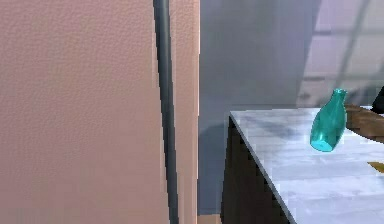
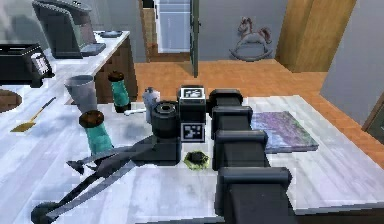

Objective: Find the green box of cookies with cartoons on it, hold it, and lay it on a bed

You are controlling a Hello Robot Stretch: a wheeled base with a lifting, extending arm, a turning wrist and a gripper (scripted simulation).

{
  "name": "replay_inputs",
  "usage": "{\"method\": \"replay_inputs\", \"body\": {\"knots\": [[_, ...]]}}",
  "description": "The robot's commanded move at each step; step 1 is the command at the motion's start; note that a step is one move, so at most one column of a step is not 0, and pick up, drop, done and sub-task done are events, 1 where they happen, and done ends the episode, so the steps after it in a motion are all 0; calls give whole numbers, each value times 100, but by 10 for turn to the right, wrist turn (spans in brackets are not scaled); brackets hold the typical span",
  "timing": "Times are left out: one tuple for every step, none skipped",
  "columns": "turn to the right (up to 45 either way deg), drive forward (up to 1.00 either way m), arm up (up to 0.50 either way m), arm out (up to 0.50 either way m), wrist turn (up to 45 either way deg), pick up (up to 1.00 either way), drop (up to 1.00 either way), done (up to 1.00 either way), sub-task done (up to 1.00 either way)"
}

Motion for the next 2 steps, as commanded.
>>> {"method": "replay_inputs", "body": {"knots": [[0, 0, 0, 0, 450, 0, 0, 0, 0], [0, 0, 0, 0, 450, 0, 0, 0, 0]]}}
